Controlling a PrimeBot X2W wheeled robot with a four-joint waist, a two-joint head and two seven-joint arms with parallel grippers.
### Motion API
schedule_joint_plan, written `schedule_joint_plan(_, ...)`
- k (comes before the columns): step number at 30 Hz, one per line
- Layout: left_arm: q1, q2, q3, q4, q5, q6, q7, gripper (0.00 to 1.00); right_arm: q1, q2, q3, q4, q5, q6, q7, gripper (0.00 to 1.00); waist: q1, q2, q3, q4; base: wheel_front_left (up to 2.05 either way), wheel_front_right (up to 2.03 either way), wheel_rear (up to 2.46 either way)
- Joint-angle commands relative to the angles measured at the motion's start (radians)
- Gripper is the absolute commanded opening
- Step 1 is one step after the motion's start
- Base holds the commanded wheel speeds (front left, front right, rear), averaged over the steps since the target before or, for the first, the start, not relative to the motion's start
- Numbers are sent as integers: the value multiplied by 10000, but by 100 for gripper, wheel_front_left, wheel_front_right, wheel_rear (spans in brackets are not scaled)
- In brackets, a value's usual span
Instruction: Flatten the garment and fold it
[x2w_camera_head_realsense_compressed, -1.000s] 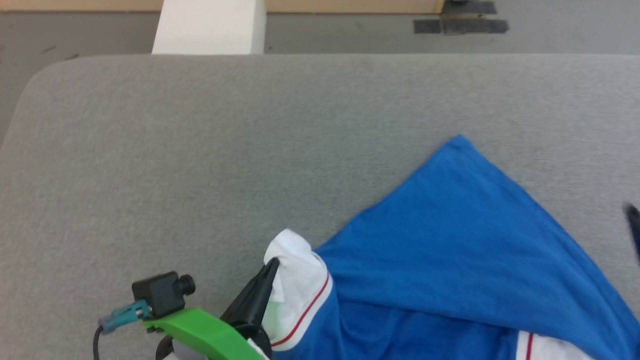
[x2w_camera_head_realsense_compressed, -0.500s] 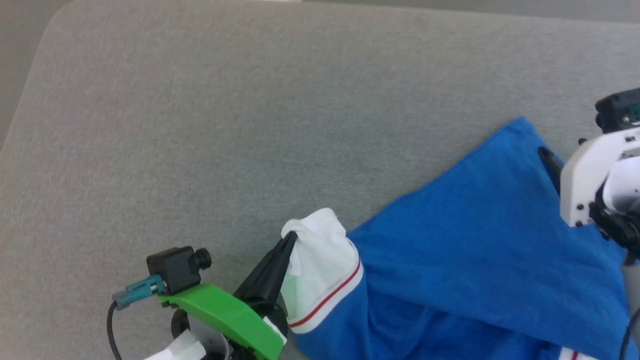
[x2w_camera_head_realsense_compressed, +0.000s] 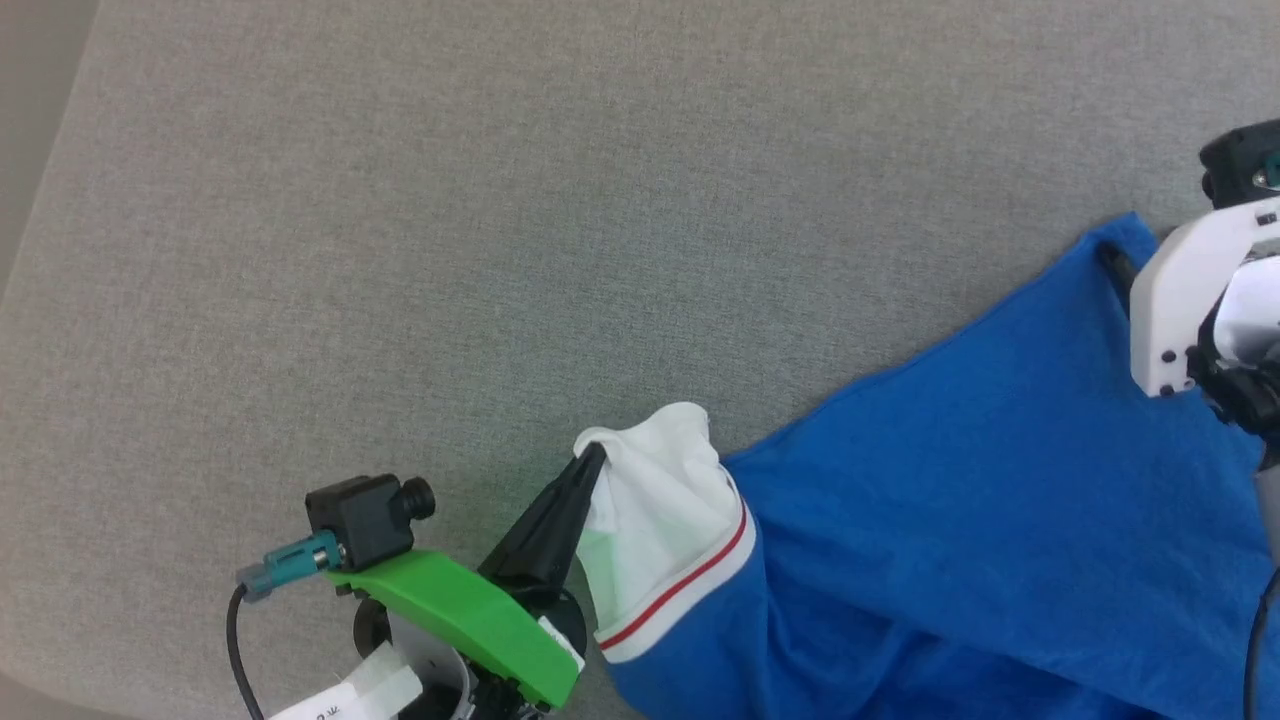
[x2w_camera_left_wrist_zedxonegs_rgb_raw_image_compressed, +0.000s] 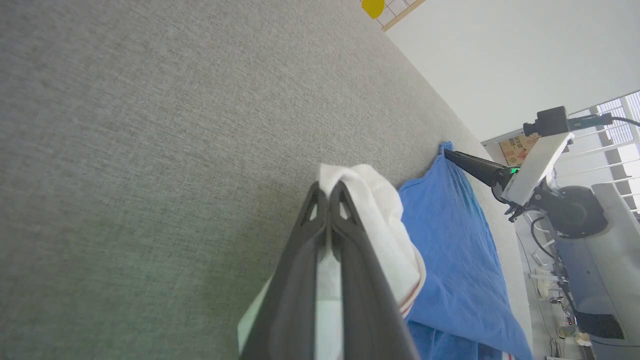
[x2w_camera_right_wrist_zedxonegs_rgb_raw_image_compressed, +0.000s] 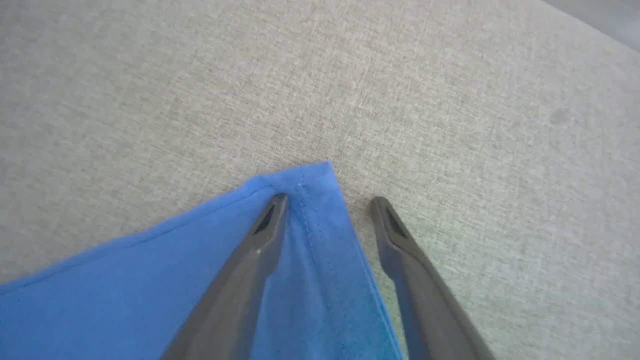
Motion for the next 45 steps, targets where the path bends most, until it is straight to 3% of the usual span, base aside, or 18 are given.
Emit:
schedule_joint_plan(1,-216,-50,57,35,54,-26,-73,0,165,58,238,330,127,-11,186,0,0,0,-21,-68,0,0,0)
schedule_joint_plan(8,-202,-49,286,120,-117,2,-188,0,115,0,145,253,280,-11,-235,0,0,0,-403,-372,0,0,0)
schedule_joint_plan(19,-1130,189,1313,262,317,315,-898,0,552,805,-1269,-709,584,-11,-2335,0,0,0,-2019,-1000,0,0,0)
schedule_joint_plan(26,-3022,994,1498,507,1173,584,-256,0,445,1188,-1836,-2017,521,-11,-2578,0,0,0,-3205,-1289,0,0,0)
schedule_joint_plan(34,-6012,1808,1238,1668,1961,409,842,0,-697,1303,-1589,-2544,163,-11,-2485,0,0,0,-4195,-1494,0,0,0)
schedule_joint_plan(45,-9634,1443,1234,4951,2086,318,935,0,-3131,1417,-997,-1036,-252,-11,-2098,0,0,0,-4492,-1770,0,0,0)
